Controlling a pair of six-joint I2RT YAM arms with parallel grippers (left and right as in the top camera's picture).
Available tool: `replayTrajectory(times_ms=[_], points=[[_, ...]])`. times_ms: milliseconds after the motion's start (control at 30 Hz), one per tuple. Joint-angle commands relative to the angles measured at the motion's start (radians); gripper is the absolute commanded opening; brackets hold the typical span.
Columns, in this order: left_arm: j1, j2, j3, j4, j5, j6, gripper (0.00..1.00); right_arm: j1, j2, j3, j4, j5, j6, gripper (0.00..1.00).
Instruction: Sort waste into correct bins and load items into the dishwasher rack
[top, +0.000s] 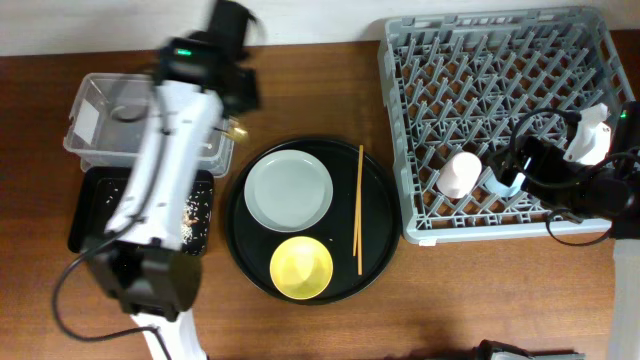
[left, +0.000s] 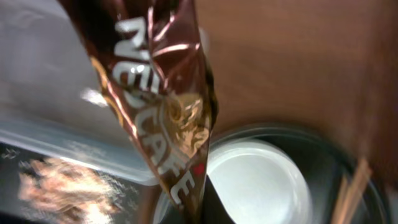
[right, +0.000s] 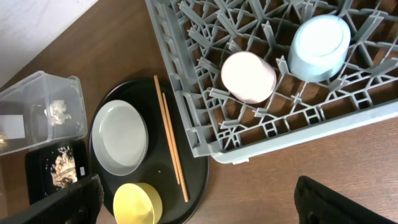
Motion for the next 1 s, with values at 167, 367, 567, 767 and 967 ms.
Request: replayTrajectory(times_ms=[167, 367, 567, 767, 967], points=[[0.257, 0.149, 0.101, -0.026, 0.12, 0.193, 0.99, 0.002, -0.003, 0.003, -0.011, -0.005, -0.01, 0.99], [0.103, -0.124, 0.276, -0.394, 0.128, 0.304, 0.9, 0.002, -0.003, 0.003, -0.011, -0.005, -0.01, 0.99], [0.071, -0.466, 0.276, -0.394, 0.113, 0.303, 0.99, 0.002, -0.003, 0.003, -0.011, -0.005, -0.01, 0.99], [0.067, -0.653, 0.276, -0.393, 0.104, 0.304, 0.99, 0.002, -0.003, 0.003, -0.011, -0.005, -0.01, 0.99], [0.081, -1.091, -0.591, 0.27, 0.123, 0.428, 0.99, 0.002, -0.003, 0.003, -0.011, -0.005, -0.01, 0.99]])
